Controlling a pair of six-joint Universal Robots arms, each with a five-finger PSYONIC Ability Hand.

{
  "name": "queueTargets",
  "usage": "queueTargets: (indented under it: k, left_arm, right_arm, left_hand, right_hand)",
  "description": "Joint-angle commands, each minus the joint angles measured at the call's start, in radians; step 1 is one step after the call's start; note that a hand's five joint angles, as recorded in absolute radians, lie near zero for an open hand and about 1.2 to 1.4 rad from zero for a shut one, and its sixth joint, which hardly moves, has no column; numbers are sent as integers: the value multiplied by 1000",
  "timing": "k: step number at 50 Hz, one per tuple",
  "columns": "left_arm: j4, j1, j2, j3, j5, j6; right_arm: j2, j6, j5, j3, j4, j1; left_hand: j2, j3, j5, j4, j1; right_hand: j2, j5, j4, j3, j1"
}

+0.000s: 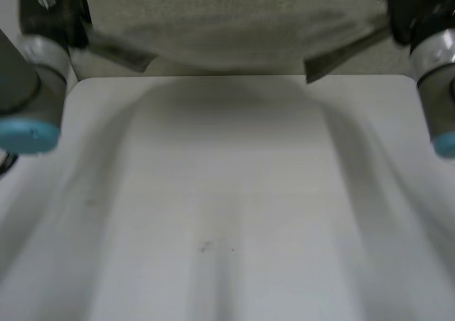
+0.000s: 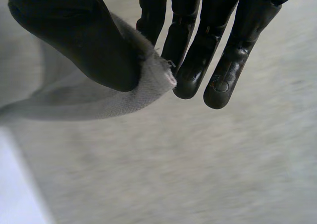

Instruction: Fold the towel.

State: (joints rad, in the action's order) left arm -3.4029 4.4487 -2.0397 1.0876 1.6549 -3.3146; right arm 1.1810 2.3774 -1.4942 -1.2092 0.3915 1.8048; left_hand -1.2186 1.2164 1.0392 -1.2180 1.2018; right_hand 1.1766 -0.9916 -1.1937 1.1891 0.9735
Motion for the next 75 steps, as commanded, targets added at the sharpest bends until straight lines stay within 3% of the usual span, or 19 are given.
queueTargets:
  k: [1,7,12,15,17,18,25,30,36,40,45,53,61,67,68,69,70,72,75]
  left_arm:
    - [-105,0,-62,239,0,-6]
    - [-161,0,-89,411,-4,-11]
    - [-141,6,-46,525,-1,-20]
    - [-31,26,90,658,-3,-34]
    - [22,38,126,688,-3,-45]
    - [22,38,127,689,-3,-45]
    - [423,106,372,782,-7,-137]
    - [569,135,452,787,-53,-169]
    - [515,188,457,758,-144,-175]
    - [439,190,411,730,-155,-171]
    - [269,156,199,620,-147,-168]
    - [165,97,-77,360,-142,-169]
    - [149,74,-295,94,-51,-175]
    - [151,64,-378,-14,-38,-175]
    - [149,63,-390,-27,-41,-171]
    - [148,60,-396,-34,-41,-168]
    - [148,60,-396,-34,-41,-168]
    - [142,46,-392,-34,-44,-165]
    - [136,34,-386,-31,-44,-163]
  right_arm:
    - [-38,46,92,-215,-5,-12]
    - [-89,36,169,-372,-6,-13]
    - [-60,10,164,-469,-28,-15]
    - [5,-37,160,-515,-108,-28]
    - [115,-93,155,-547,-263,-67]
    - [115,-93,155,-547,-264,-67]
    - [334,-213,137,-552,-759,-189]
    - [385,-277,146,-544,-873,-251]
    - [371,-294,144,-535,-809,-259]
    - [249,-284,135,-515,-663,-257]
    - [103,-190,103,-438,-519,-187]
    - [-152,-135,-28,-248,-381,-94]
    - [-320,-138,-40,-84,-220,-39]
    - [-420,-148,-44,11,-82,-32]
    - [-435,-149,-47,26,-59,-30]
    - [-436,-149,-47,26,-59,-30]
    - [-443,-147,-52,31,-50,-29]
    - [-443,-144,-61,30,-46,-28]
    - [-416,-119,-83,5,-51,-21]
  left_hand:
    - [-178,180,183,-178,194]
    - [-178,180,183,-178,194]
    - [-178,180,183,-178,194]
    - [-178,180,183,-178,194]
    - [-178,180,183,-178,194]
    - [-178,180,183,-178,194]
    - [-178,180,183,-178,194]
    - [-178,180,183,-178,194]
    - [-178,180,183,-178,194]
    - [-178,180,183,-178,194]
    - [-178,180,183,-178,194]
    - [-178,180,183,-178,194]
    - [-178,180,183,-178,194]
    - [-178,180,183,-178,194]
    - [-7,9,11,-7,23]
    - [832,-830,-827,832,-815]
    - [841,-838,-836,840,-824]
    - [1044,-1042,-1039,1043,-1027]
    - [1044,-1042,-1039,1043,-1027]
  right_hand:
    - [220,-230,-203,207,423]
    - [220,-230,-203,207,423]
    - [220,-230,-203,207,423]
    - [220,-230,-203,207,423]
    - [220,-230,-203,207,423]
    - [220,-230,-203,207,423]
    - [220,-230,-203,207,423]
    - [220,-230,-203,207,423]
    - [220,-230,-203,207,423]
    - [220,-230,-203,207,423]
    - [220,-230,-203,207,423]
    - [220,-230,-203,207,423]
    - [220,-230,-203,207,423]
    - [220,-230,-203,207,423]
    - [-148,138,166,-161,55]
    - [-152,142,169,-165,51]
    - [-925,915,942,-938,-722]
    - [-1002,992,1019,-1015,-799]
    - [-1002,992,1019,-1015,-799]
